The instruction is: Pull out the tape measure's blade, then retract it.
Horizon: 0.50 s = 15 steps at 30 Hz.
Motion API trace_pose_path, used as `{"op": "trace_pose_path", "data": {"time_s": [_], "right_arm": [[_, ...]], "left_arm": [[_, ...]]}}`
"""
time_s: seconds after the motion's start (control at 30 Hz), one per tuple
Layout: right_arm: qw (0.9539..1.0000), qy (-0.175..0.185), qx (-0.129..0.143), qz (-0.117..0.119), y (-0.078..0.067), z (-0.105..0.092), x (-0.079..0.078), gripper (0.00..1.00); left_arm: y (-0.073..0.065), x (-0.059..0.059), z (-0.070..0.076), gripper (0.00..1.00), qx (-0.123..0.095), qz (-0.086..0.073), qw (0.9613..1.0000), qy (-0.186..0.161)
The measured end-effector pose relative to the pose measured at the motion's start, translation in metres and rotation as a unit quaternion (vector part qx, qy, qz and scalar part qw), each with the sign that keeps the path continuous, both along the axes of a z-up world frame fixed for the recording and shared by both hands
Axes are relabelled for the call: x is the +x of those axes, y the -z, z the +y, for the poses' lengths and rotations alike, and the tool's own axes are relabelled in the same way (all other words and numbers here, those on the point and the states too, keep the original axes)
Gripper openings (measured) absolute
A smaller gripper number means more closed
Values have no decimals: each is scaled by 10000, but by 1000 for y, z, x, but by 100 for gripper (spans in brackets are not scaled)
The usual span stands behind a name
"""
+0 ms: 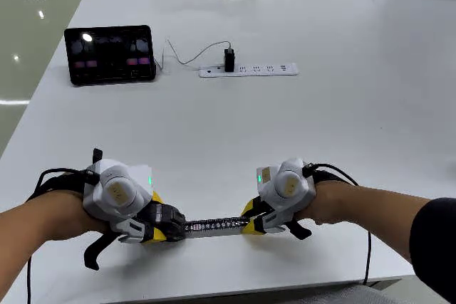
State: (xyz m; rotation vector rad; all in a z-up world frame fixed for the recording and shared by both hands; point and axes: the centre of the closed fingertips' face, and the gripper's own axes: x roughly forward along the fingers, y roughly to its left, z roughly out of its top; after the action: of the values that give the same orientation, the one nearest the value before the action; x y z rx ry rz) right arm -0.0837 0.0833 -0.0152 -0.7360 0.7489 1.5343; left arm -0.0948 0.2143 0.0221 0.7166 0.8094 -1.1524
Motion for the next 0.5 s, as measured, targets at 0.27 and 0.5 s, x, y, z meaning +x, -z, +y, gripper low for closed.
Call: {"op": "trace_pose_path", "data": {"time_s": [0.27,0.5], "right_arm": [[10000,11,-20,-3,0,-4,1,11],[10000,-5,-14,-13,0,-7,1,11]], "left_arm": [[0,0,0,30,-10,-21,10000,-3],[0,0,-1,30,-9,-20,10000,-2]]}}
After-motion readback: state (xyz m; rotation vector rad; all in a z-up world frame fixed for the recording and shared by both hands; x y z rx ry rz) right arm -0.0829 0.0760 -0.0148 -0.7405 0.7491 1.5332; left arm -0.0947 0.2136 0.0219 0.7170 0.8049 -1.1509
